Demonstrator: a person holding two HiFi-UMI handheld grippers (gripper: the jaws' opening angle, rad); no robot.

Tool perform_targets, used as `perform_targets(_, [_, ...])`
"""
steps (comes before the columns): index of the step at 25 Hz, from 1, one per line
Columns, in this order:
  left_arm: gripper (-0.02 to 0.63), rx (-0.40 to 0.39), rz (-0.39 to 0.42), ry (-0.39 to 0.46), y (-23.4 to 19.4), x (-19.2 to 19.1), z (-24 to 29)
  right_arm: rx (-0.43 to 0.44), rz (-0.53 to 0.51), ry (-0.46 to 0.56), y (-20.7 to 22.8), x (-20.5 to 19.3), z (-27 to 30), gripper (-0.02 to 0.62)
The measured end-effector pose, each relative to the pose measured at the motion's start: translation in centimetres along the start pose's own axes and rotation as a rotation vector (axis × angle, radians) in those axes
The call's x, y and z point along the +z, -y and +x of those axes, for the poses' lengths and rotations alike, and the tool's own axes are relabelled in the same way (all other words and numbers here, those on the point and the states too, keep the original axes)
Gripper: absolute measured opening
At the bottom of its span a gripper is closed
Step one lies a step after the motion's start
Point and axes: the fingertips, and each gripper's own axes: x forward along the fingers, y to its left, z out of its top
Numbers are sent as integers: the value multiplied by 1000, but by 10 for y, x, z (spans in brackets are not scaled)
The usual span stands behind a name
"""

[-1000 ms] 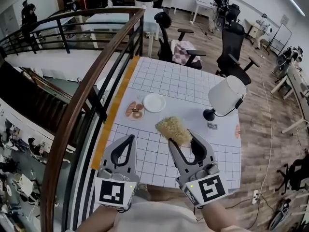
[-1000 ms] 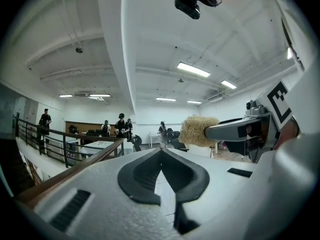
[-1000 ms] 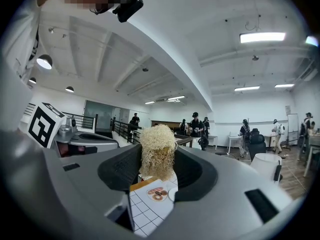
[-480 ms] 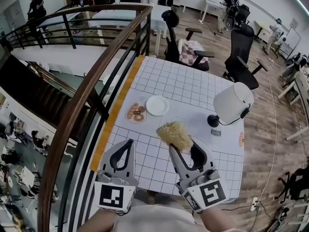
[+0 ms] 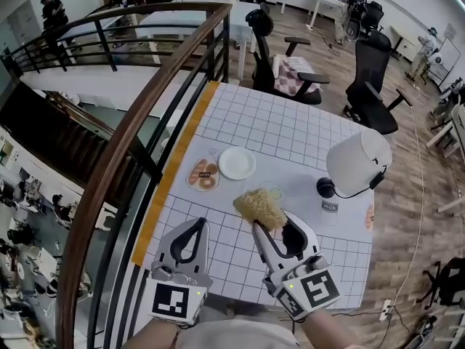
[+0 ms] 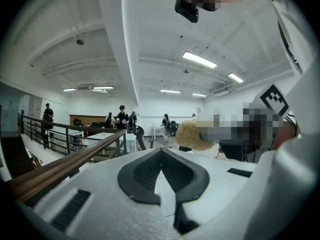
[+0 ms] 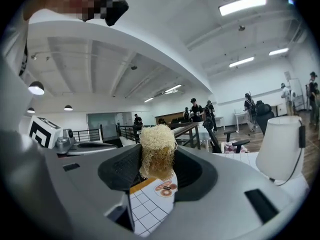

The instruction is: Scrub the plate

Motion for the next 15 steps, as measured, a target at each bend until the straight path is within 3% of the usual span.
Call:
perform_targets(2, [12, -2, 24, -4, -3, -2, 15, 3, 31, -7, 10, -3, 11, 193])
perform_targets(15, [12, 33, 35, 38, -54, -6, 115, -44, -12, 34, 78, 15, 113, 193])
